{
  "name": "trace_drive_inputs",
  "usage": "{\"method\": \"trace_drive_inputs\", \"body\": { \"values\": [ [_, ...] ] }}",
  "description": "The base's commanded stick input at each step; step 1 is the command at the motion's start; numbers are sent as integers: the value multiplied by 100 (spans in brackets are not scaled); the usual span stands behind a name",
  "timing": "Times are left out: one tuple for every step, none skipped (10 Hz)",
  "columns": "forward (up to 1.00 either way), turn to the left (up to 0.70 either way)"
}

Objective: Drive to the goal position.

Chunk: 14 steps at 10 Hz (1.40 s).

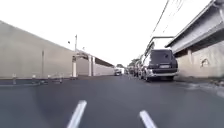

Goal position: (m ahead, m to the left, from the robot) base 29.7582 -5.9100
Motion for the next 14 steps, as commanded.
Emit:
{"method": "trace_drive_inputs", "body": {
  "values": [
    [100,0],
    [100,0],
    [100,0],
    [100,0],
    [100,0],
    [100,0],
    [100,0],
    [100,0],
    [100,0],
    [100,0],
    [100,-1],
    [100,-21],
    [100,-40],
    [100,-40]
  ]
}}
